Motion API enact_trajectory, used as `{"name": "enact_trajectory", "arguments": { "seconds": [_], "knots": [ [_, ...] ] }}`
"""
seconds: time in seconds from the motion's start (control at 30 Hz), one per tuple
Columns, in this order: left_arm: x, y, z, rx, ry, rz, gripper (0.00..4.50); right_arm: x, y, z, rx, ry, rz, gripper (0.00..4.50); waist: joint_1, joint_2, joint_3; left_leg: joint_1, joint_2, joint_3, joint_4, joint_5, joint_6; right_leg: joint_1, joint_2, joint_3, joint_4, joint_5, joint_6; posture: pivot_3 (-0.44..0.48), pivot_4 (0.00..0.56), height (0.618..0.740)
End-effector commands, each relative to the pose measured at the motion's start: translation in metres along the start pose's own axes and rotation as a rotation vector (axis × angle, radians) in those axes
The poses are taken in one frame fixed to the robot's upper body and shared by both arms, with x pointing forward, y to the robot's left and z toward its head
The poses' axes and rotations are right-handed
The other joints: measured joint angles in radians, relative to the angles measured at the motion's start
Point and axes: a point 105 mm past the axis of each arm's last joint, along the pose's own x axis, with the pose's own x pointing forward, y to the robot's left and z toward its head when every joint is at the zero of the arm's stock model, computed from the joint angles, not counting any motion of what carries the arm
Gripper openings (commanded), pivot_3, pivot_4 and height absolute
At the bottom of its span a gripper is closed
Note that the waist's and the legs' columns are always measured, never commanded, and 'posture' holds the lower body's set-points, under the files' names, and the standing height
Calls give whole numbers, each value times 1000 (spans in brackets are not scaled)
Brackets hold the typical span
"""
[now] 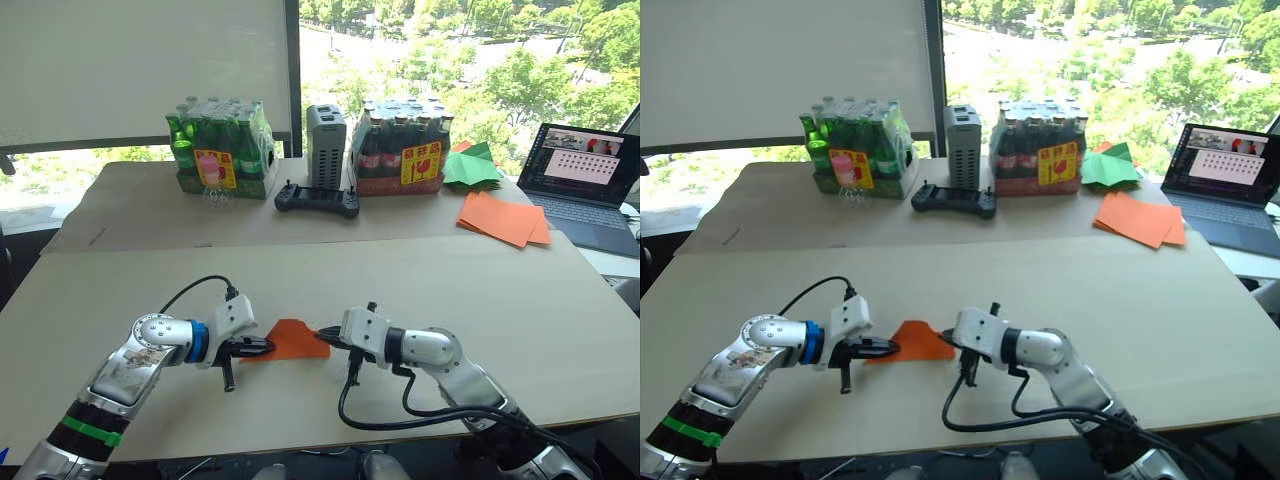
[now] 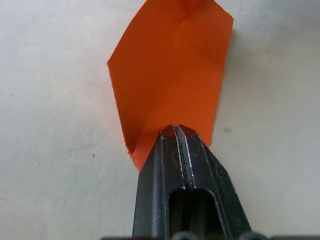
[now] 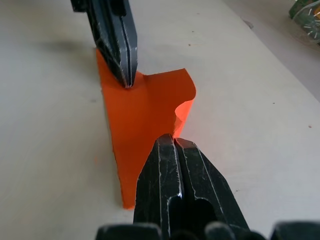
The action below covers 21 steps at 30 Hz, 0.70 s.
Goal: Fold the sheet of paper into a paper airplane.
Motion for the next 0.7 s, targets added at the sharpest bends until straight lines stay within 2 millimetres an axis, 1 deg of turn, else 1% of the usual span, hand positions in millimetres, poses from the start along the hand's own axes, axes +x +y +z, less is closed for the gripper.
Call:
{"name": "enact_trajectory", "arguments": {
  "seconds": [0.03, 0.3, 0.4, 0.5, 0.6, 0.7],
  "knots": [
    [-8, 3, -5, 1, 20, 26, 0, -2, 2, 0, -71, 3, 26, 23, 0, 0, 0, 0, 0, 0, 0, 0, 0, 0, 0, 0, 0, 0, 0, 0, 150, 699],
    [-12, 5, -7, 4, 28, 29, 0, -7, 7, -5, -96, 22, 72, 23, 2, 0, 0, 1, 0, 0, 0, 0, 0, 1, 0, 0, 0, 0, 0, 0, 150, 699],
    [-12, 5, -7, 6, 32, 28, 0, -7, 10, -10, -160, 57, 101, 23, 2, 0, 0, 1, 0, 0, 0, 0, 0, 1, 0, 0, 0, 0, 0, 0, 150, 699],
    [-13, 5, -5, 13, 29, 28, 0, -5, 13, -20, -167, 105, 119, 23, 4, 0, 0, 1, 0, 0, 0, 0, 0, 1, 0, 0, 0, 0, 0, 0, 150, 699],
    [-17, 9, 8, 43, 6, 41, 0, -4, 16, -25, -144, 132, 126, 23, 4, 0, 0, 1, 0, 0, 0, 0, 0, 1, 0, 0, 0, 0, 0, 0, 150, 699],
    [-20, 11, 25, 74, -36, 46, 0, -3, 16, -27, -136, 141, 128, 23, 3, 0, 0, 1, 0, 0, 0, 0, 0, 1, 1, 0, 1, 0, 0, 0, 150, 699]
  ]
}}
